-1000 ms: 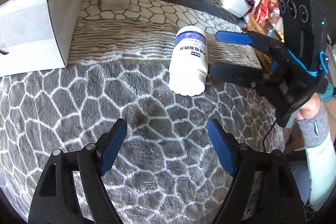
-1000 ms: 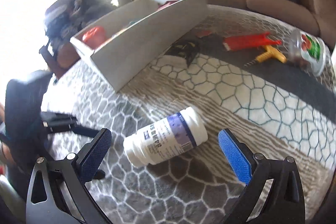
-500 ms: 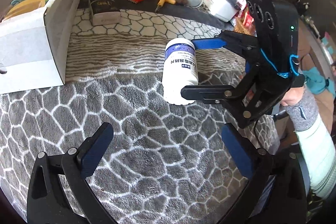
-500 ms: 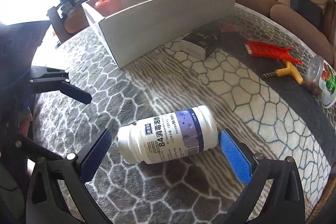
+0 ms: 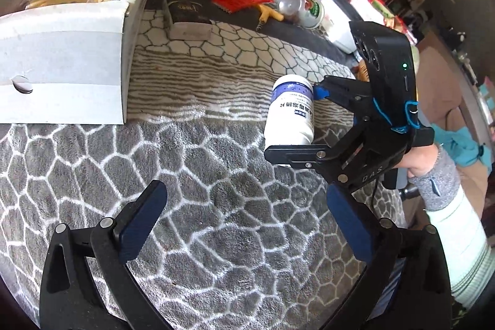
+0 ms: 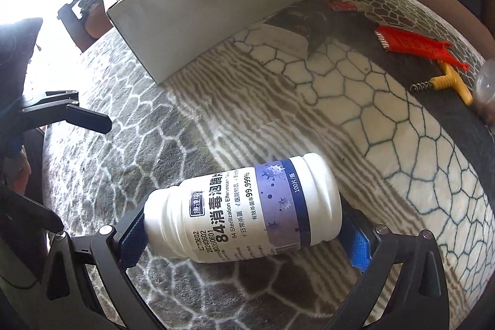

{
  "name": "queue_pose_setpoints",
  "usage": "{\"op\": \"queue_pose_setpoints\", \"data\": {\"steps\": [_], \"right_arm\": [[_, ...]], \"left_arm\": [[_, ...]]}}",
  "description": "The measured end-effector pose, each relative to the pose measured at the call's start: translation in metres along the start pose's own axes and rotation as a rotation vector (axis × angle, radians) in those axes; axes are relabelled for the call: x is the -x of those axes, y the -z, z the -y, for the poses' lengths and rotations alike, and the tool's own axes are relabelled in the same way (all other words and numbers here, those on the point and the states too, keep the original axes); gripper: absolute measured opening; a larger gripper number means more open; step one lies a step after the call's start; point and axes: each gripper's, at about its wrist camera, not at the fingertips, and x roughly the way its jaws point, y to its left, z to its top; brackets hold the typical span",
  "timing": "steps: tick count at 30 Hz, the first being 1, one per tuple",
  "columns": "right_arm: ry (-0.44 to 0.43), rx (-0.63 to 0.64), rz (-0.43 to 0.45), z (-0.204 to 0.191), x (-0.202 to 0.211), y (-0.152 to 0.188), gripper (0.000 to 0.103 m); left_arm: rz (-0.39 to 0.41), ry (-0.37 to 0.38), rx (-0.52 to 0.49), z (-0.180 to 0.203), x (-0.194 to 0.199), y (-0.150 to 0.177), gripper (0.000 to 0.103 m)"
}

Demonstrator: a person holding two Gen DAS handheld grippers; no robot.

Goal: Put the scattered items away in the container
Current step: 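Grasp the white disinfectant bottle with the right tool and lift it, then carry the white bottle over the white box with the right tool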

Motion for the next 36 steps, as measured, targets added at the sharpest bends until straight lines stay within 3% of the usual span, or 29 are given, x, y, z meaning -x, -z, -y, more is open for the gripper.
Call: {"op": "queue_pose_setpoints", "data": {"steps": [5, 11, 15, 18, 26, 36], "right_arm": [[0.011, -0.051, 0.04, 0.004, 0.008, -0.001, 0.099], [0.025, -0.119, 0.173, 0.001, 0.051, -0.012, 0.099], [0.057, -0.114, 0.254, -0.018, 0.083, -0.036, 0.099], [0.054, -0.078, 0.275, -0.037, 0.097, -0.06, 0.099], [0.09, 0.063, 0.302, -0.091, 0.117, -0.144, 0.1], [0.116, 0.163, 0.276, -0.116, 0.086, -0.255, 0.1]], "left_arm": [[0.013, -0.039, -0.007, -0.003, 0.005, 0.0, 0.103], [0.11, -0.026, -0.004, -0.006, 0.041, -0.008, 0.103], [0.156, -0.116, 0.009, -0.01, 0.071, -0.02, 0.103], [0.197, -0.161, 0.03, -0.019, 0.094, -0.034, 0.103], [0.313, -0.151, 0.085, -0.053, 0.157, -0.073, 0.103], [0.386, -0.097, 0.138, -0.128, 0.192, -0.116, 0.103]]}}
